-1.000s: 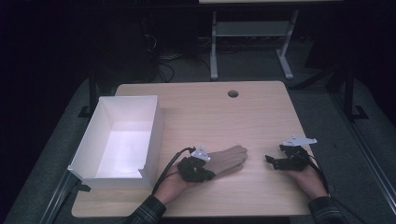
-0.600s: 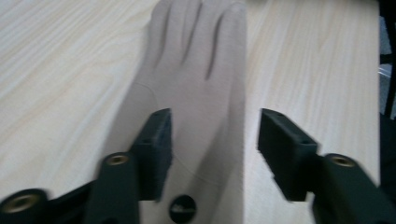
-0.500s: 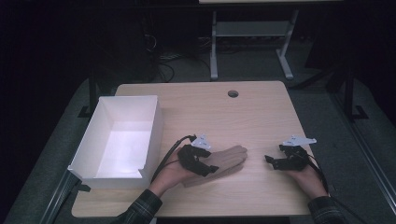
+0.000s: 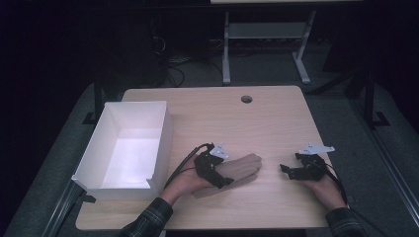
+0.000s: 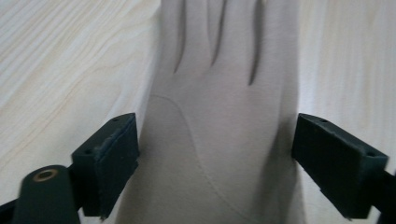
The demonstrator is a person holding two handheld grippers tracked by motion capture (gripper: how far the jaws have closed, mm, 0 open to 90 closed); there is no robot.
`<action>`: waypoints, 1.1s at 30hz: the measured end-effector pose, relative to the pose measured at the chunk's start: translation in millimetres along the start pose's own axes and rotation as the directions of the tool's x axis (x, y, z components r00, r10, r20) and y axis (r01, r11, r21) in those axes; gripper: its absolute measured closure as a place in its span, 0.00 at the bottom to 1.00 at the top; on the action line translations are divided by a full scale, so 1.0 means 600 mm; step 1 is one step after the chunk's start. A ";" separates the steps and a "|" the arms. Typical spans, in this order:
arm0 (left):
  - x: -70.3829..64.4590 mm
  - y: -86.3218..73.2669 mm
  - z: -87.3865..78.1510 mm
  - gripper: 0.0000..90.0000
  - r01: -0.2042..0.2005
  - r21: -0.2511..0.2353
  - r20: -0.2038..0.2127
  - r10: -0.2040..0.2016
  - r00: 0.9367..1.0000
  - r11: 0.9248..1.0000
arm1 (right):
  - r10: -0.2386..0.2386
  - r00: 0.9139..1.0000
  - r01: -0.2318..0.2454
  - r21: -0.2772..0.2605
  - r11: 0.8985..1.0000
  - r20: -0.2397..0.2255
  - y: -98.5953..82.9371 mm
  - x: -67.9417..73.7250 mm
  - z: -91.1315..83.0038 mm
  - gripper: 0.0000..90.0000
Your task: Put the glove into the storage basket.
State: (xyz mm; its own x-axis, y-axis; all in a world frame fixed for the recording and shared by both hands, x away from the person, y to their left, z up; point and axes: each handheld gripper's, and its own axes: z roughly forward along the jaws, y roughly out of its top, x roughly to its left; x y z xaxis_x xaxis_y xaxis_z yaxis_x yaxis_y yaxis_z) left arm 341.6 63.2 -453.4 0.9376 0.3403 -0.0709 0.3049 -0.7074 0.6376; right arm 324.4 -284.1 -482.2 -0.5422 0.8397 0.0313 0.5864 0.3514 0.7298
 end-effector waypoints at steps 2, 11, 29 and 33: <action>-0.002 -0.001 0.005 0.15 -0.009 0.016 -0.004 0.009 1.000 1.000 | 0.000 1.000 0.000 0.000 1.000 0.000 0.000 0.000 0.000 0.22; -0.011 -0.006 0.019 0.15 -0.007 0.024 0.007 0.006 1.000 1.000 | -0.008 1.000 0.008 -0.002 1.000 -0.005 0.000 0.000 0.000 0.22; -0.035 -0.007 0.010 0.57 -0.073 0.040 0.033 0.072 0.997 0.997 | -0.007 1.000 0.007 -0.001 1.000 -0.006 0.000 0.002 0.000 0.22; -0.040 -0.005 0.009 0.66 -0.081 0.044 0.049 0.079 0.996 0.996 | -0.005 1.000 0.005 -0.001 1.000 -0.005 0.000 0.002 0.000 0.22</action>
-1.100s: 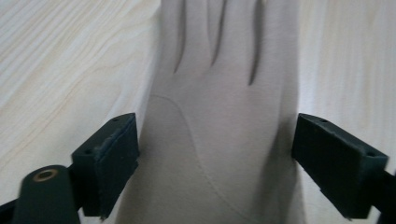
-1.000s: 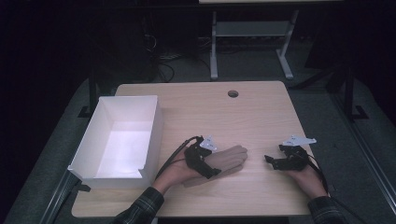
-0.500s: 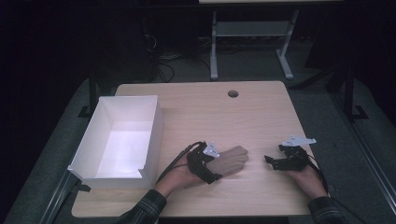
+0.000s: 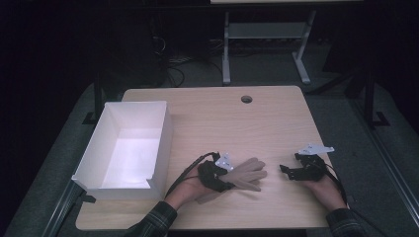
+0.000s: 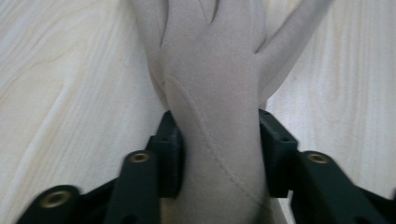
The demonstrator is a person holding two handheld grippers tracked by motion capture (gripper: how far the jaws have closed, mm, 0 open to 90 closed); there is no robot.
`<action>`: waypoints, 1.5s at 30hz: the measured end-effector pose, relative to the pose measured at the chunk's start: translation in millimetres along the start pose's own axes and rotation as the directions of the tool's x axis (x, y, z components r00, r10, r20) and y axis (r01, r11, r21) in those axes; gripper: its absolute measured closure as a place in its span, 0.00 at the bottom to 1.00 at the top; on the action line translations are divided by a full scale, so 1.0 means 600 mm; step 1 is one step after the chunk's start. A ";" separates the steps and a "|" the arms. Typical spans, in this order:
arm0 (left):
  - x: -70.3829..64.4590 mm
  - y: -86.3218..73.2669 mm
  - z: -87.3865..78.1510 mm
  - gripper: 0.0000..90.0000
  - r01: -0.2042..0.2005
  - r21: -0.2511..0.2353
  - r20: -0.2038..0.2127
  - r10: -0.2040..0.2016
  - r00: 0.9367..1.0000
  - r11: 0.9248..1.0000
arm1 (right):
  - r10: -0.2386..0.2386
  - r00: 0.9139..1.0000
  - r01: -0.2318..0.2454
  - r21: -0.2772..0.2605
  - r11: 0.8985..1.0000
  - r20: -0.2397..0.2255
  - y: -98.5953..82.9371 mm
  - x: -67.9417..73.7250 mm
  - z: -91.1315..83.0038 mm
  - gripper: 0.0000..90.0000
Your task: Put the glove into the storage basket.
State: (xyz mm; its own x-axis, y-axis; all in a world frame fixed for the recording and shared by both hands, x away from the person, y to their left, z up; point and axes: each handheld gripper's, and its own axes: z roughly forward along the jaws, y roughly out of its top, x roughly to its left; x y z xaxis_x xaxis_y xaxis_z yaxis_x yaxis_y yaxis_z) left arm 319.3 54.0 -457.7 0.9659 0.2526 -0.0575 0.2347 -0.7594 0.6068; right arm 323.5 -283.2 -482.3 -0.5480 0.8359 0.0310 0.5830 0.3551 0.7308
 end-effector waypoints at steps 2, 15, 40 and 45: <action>0.002 0.000 -0.001 0.69 0.001 0.004 0.006 -0.001 1.000 1.000 | 0.000 1.000 0.000 0.000 1.000 0.000 0.000 0.000 0.000 0.22; 0.019 0.018 -0.034 0.73 0.106 -0.038 -0.007 -0.107 0.994 0.994 | 0.001 1.000 -0.001 -0.002 1.000 0.003 0.000 0.001 0.000 0.22; 0.031 0.088 -0.147 0.73 0.179 -0.123 -0.028 -0.184 0.983 0.976 | 0.007 1.000 -0.007 0.002 1.000 0.003 0.000 0.002 -0.001 0.22; 0.035 0.101 -0.173 0.73 0.176 -0.133 -0.032 -0.181 0.983 0.975 | 0.006 1.000 -0.006 0.002 1.000 0.003 0.000 0.002 0.000 0.22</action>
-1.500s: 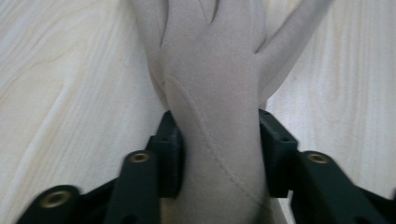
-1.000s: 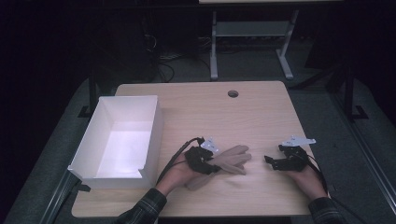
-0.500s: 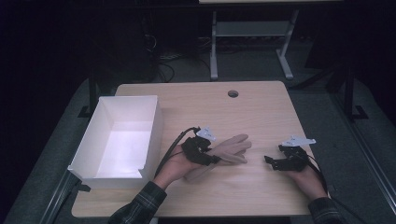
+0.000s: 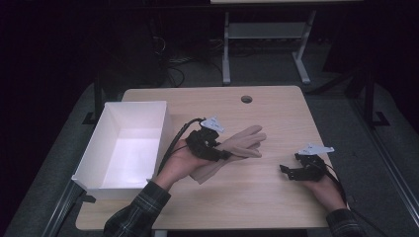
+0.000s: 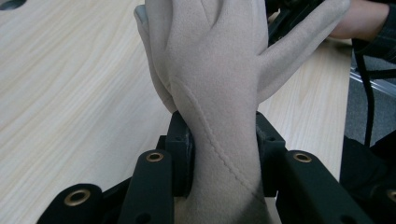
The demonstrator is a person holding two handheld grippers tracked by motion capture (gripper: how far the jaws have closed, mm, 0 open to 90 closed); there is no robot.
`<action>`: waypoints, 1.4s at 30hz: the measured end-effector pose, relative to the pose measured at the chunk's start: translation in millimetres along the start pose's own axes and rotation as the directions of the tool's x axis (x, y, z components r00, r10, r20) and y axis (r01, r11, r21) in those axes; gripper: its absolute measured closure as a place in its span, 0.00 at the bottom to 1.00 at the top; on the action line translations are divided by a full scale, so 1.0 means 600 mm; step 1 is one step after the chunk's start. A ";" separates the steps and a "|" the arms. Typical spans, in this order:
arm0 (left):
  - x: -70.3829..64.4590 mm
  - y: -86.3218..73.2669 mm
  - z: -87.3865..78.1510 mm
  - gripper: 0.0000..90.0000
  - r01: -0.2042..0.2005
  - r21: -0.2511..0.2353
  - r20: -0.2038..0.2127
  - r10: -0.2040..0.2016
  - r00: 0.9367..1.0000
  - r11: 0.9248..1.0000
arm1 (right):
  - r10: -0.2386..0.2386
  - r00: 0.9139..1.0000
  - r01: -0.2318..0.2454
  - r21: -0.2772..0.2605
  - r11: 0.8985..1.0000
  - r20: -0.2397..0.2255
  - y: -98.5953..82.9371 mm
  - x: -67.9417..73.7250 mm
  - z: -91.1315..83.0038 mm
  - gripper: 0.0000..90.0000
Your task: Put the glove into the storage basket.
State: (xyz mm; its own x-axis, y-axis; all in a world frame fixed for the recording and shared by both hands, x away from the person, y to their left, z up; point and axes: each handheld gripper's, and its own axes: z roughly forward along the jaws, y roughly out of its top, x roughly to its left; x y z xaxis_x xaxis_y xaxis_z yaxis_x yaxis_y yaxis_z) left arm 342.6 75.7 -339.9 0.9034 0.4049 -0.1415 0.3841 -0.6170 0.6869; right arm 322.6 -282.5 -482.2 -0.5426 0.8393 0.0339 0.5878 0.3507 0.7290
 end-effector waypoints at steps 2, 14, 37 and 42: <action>0.001 0.003 -0.006 0.73 -0.002 -0.002 -0.006 0.002 1.000 1.000 | 0.000 1.000 0.000 0.000 1.000 0.000 0.000 0.000 0.000 0.22; 0.026 0.006 -0.067 0.73 0.017 -0.028 -0.045 -0.018 0.999 0.999 | 0.000 1.000 0.000 -0.001 1.000 0.001 0.000 0.000 0.000 0.22; 0.078 -0.050 -0.206 0.73 0.106 -0.125 -0.193 -0.129 0.973 0.987 | 0.001 1.000 -0.001 -0.001 1.000 0.001 0.000 0.000 0.000 0.22; 0.092 -0.071 -0.234 0.73 0.130 -0.141 -0.234 -0.161 0.959 0.981 | 0.001 1.000 -0.001 -0.001 1.000 0.001 0.000 0.000 0.000 0.22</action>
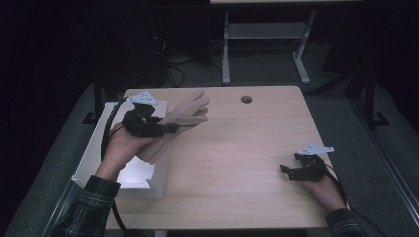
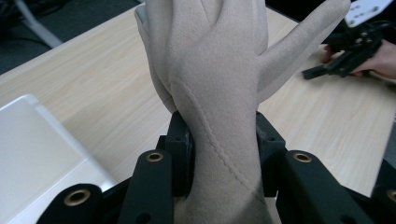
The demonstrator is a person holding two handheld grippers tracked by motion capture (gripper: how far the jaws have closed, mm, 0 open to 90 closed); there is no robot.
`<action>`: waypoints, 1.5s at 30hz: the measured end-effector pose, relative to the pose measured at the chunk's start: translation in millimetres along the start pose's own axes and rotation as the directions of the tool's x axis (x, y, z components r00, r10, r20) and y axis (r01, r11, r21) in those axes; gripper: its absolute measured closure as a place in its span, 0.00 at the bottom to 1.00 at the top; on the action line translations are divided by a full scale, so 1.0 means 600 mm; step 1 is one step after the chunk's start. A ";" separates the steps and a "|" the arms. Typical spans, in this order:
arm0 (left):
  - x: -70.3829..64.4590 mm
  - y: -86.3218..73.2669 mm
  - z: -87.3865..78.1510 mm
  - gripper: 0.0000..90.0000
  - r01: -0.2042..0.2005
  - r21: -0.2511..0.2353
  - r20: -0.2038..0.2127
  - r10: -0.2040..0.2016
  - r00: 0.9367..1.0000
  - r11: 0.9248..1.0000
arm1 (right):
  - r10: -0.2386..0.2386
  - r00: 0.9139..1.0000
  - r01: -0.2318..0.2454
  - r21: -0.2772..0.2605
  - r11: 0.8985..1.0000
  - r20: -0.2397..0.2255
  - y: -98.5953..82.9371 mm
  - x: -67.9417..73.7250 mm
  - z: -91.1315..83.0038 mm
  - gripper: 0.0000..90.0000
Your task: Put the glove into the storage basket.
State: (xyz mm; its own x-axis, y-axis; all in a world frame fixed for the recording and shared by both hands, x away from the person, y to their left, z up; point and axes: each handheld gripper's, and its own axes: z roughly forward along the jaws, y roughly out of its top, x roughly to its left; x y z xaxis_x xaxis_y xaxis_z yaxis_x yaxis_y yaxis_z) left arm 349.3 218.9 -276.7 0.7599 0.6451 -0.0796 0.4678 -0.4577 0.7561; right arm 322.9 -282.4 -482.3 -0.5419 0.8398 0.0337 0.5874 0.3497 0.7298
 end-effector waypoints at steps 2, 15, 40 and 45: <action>0.009 -0.007 -0.008 0.73 0.009 -0.005 -0.017 -0.009 1.000 1.000 | 0.000 1.000 0.000 0.000 1.000 0.000 0.000 0.000 0.000 0.22; 0.069 -0.079 -0.059 0.73 0.137 -0.047 -0.121 -0.142 0.982 0.989 | 0.003 1.000 -0.003 0.001 1.000 -0.001 0.001 0.000 0.001 0.22; 0.115 -0.189 0.004 0.73 0.245 0.000 -0.224 -0.238 0.945 0.970 | -0.007 1.000 0.007 -0.003 1.000 0.000 0.000 0.000 0.001 0.22; 0.121 -0.199 0.018 0.73 0.250 0.012 -0.230 -0.241 0.943 0.968 | -0.008 1.000 0.008 -0.003 1.000 0.000 0.000 -0.001 0.001 0.22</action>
State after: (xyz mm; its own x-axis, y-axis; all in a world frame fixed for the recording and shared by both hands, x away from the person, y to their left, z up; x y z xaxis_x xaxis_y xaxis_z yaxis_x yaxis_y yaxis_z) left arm 353.8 313.7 -379.9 0.5002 0.8591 -0.1080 0.6487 -0.2892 0.7040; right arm 323.5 -282.5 -482.5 -0.5465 0.8370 0.0277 0.5811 0.3551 0.7323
